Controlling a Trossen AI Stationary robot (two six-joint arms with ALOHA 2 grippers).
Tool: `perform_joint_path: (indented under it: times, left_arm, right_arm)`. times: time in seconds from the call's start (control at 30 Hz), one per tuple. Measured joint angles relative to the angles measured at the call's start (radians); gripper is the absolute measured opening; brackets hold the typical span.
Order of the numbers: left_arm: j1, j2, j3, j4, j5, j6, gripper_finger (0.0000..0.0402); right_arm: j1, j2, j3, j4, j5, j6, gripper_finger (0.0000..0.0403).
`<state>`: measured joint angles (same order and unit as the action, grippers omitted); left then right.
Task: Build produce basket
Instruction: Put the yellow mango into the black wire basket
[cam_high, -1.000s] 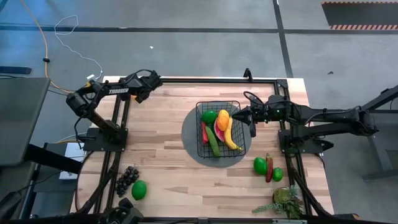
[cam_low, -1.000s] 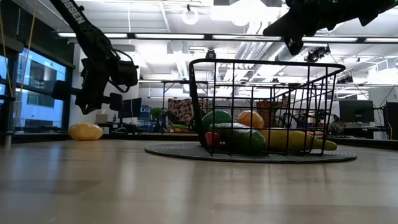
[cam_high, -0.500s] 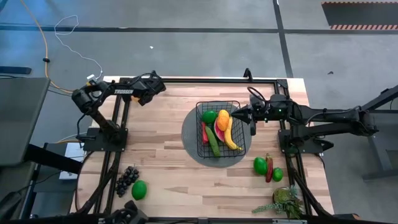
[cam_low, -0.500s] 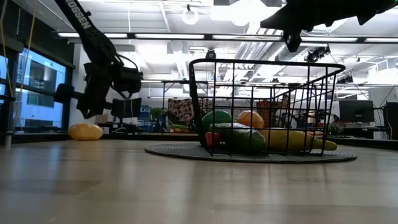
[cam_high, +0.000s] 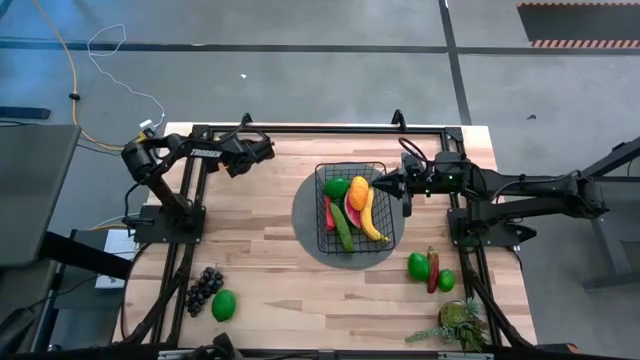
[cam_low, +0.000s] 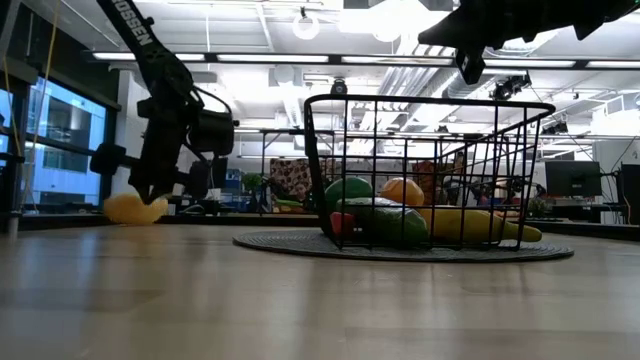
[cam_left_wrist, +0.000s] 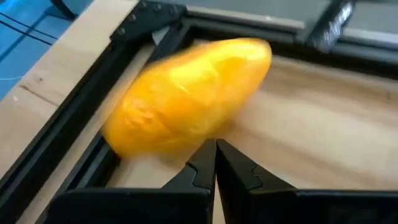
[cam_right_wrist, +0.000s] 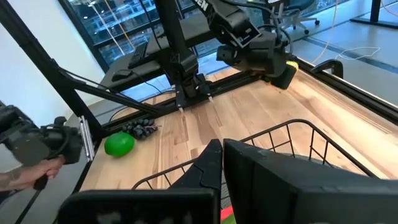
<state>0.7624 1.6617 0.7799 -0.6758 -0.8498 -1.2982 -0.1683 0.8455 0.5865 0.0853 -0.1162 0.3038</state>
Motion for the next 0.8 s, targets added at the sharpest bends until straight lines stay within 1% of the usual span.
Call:
perform_joint_path:
  times: [0.27,0.3,0.4,0.5,0.63,0.67,0.73,0.8]
  left_arm:
    - [-0.129,-0.012,0.002,0.002,0.071,-0.057,0.0000]
    - [-0.144,-0.022,0.002,0.001,0.063,-0.058,0.0000]
    - [-0.175,-0.060,0.002,-0.008,-0.014,-0.060,0.0000]
    - [-0.172,-0.117,0.002,-0.021,-0.081,-0.047,0.0000]
    - [-0.147,-0.180,0.003,-0.008,-0.146,0.013,0.0000]
    - [-0.135,-0.186,0.003,0.006,-0.149,0.035,0.0000]
    - [-0.104,-0.190,0.003,0.070,-0.117,0.127,0.0000]
    - [-0.072,-0.191,0.003,0.172,-0.037,0.270,0.0000]
  right_arm:
    - [0.000,0.000,0.000,0.002,0.008,-0.035,0.0000]
    - [0.000,0.000,0.000,0.002,0.009,-0.035,0.0000]
    - [0.000,0.000,0.000,0.002,0.010,-0.042,0.0000]
    - [0.000,0.000,0.000,0.002,0.009,-0.043,0.0000]
    - [0.000,0.000,0.000,0.002,0.010,-0.042,0.0000]
    - [0.000,0.000,0.000,0.002,0.010,-0.043,0.0000]
    - [0.000,0.000,0.000,0.003,0.010,-0.043,0.0000]
    - [0.000,0.000,0.000,0.003,0.010,-0.043,0.0000]
